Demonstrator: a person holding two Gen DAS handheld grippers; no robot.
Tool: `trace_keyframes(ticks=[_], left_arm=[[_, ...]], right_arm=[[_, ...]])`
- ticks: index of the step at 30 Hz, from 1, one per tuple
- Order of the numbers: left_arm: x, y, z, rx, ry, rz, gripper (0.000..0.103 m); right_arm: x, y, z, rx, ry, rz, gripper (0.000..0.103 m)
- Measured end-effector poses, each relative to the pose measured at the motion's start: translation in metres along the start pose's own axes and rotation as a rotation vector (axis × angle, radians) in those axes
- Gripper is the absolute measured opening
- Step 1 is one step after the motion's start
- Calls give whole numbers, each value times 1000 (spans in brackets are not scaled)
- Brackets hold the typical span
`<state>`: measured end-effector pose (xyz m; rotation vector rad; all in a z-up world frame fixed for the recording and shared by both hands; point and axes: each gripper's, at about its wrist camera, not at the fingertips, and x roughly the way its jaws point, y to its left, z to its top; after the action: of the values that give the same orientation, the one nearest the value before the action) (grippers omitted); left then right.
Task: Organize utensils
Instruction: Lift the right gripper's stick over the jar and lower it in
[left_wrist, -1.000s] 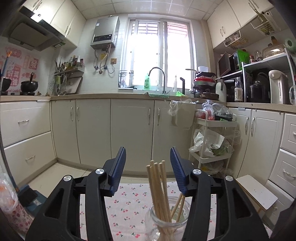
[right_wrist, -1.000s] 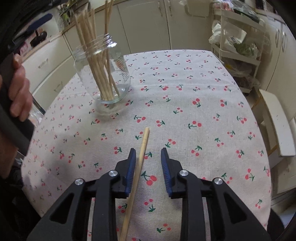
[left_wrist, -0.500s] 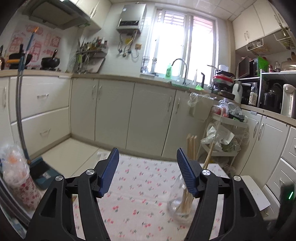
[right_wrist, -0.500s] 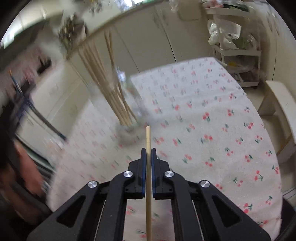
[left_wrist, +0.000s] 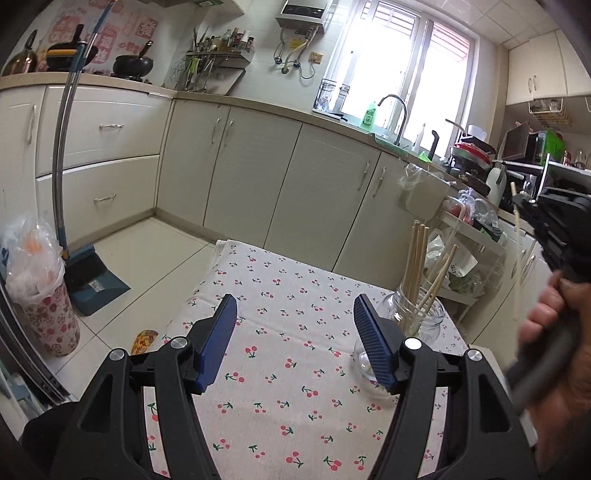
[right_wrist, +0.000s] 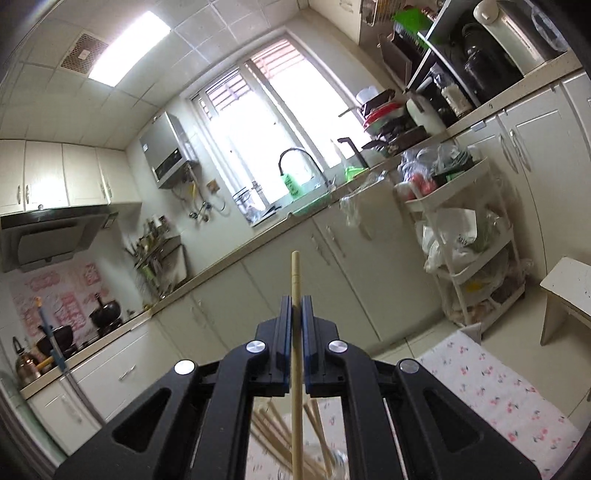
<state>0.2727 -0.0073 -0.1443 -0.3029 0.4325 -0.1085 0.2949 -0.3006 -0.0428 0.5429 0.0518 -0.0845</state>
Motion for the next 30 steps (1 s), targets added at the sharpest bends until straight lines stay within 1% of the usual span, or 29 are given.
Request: trace_keyframes(ticks=[4, 6, 9, 12, 18, 22, 30], left_arm=[[8, 7, 0, -33, 23, -10, 62], [14, 10, 0, -53, 40, -14, 63], [19, 14, -2, -73, 55, -20, 63], [23, 15, -1, -83, 62, -30, 62], [27, 14, 2, -95, 62, -47, 63], [29, 14, 2, -97, 65, -47, 63], [26, 13, 5, -96, 64, -37, 63]], right_arm=[[32, 2, -12, -12, -35, -50, 6], [41, 1, -16, -12, -49, -67, 6], [49, 2, -23, -23, -63, -79, 6], [55, 0, -30, -42, -55, -76, 6], [59, 2, -48, -88, -34, -70, 6], [60, 4, -53, -113, -22, -58, 6], [47, 3, -60, -151, -5, -24, 6]])
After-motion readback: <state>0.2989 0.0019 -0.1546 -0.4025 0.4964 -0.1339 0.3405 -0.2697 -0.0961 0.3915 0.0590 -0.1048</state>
